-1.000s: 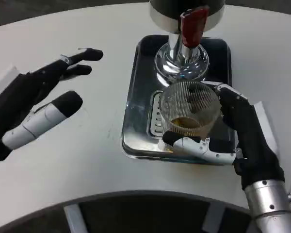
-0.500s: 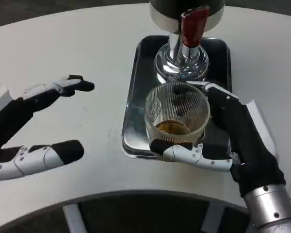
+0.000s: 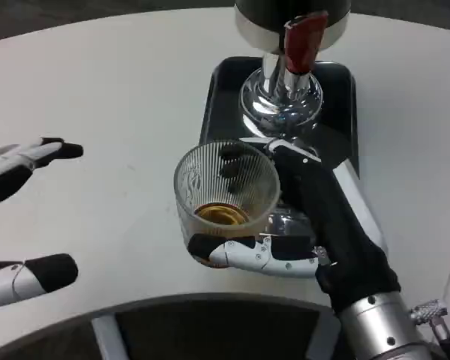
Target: Grasp the cup under the faucet to collect the drink, then remove the cup.
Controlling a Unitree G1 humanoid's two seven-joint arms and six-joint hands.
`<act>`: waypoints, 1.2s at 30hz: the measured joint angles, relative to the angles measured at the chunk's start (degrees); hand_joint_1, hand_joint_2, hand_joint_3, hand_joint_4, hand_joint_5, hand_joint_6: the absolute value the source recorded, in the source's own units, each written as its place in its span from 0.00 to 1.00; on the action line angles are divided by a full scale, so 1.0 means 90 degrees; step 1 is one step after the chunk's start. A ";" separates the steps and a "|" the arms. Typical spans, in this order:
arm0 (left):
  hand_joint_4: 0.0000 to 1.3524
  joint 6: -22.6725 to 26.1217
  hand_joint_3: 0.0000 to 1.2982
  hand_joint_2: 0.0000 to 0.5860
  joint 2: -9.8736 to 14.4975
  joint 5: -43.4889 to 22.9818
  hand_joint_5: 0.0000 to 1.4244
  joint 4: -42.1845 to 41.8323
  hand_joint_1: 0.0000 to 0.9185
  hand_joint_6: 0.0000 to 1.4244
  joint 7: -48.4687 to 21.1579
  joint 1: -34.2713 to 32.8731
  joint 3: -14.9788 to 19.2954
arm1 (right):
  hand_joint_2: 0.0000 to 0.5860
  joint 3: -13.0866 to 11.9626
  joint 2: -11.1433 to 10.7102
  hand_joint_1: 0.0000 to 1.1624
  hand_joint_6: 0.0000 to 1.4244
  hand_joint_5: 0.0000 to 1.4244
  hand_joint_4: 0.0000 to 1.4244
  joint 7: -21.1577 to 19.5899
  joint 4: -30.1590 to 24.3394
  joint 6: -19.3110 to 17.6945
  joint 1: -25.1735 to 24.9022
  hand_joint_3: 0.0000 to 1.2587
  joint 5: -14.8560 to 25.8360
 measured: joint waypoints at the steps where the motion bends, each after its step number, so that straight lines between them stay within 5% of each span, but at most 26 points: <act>1: 0.00 -0.0014 0.09 0.05 0.0004 -0.0006 0.06 -0.0005 0.00 0.00 -0.0046 0.0093 0.0094 | 0.27 0.0049 0.0022 0.90 0.46 0.50 0.45 0.0000 0.0029 0.0000 -0.0018 0.44 -0.0003; 12: 0.00 -0.0059 0.09 0.07 -0.0014 -0.0011 0.05 -0.0113 0.00 0.00 -0.0116 0.0540 0.0447 | 0.28 0.0345 0.0081 0.90 0.47 0.51 0.45 0.0000 0.0182 0.0000 -0.0068 0.44 -0.0020; 21: 0.00 -0.0357 0.08 0.10 -0.0196 0.0000 0.04 -0.0378 0.00 0.00 -0.0116 0.0773 0.0302 | 0.28 0.0525 0.0116 0.90 0.47 0.51 0.45 0.0052 0.0242 0.0001 -0.0134 0.44 -0.0031; 36: 0.00 -0.1230 0.07 0.11 -0.0294 -0.0049 0.01 -0.0732 0.00 0.00 -0.0327 0.1315 0.0302 | 0.29 0.0405 -0.0086 0.88 0.48 0.52 0.45 0.0760 -0.0149 0.0500 -0.0182 0.44 0.0138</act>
